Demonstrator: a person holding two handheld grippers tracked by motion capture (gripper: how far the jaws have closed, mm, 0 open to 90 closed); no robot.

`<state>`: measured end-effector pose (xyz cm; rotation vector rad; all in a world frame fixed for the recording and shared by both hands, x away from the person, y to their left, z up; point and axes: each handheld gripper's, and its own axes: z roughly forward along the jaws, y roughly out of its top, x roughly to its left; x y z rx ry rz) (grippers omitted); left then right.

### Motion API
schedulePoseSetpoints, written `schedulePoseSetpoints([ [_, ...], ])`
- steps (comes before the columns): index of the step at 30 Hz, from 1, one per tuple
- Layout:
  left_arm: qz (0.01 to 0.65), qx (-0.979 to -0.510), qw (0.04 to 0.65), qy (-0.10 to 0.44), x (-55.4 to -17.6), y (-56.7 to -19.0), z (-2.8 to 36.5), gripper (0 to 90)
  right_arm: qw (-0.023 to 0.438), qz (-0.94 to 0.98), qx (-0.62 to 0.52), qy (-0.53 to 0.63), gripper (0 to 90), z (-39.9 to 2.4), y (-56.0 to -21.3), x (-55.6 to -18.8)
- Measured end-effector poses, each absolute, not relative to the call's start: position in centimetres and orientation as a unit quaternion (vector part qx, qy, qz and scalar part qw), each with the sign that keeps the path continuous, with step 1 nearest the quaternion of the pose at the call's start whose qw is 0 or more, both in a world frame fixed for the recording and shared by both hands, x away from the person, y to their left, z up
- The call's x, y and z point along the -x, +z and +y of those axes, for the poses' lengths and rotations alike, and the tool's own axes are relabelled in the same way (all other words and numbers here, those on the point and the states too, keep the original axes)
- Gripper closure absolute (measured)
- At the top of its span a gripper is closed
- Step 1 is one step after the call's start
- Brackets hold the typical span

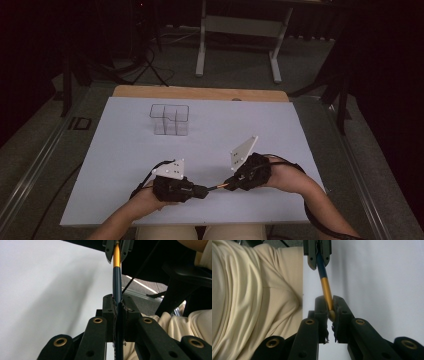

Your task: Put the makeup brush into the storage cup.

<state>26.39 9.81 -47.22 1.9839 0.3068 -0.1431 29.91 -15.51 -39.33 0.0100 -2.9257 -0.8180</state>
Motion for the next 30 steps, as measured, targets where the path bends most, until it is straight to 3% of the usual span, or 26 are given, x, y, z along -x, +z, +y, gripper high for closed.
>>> schedulePoseSetpoints([
  [12,0.127,-0.831,0.538,-0.056,-26.38,-47.16,9.81,84.6,0.053,-0.959,-0.004,-0.278,77.9,-15.27,-39.12,-29.86],
  [30,0.116,-0.839,0.527,-0.07,-26.28,-47.51,9.48,82.7,0.075,-0.963,-0.029,-0.256,84.7,-14.67,-39.33,-29.46],
])
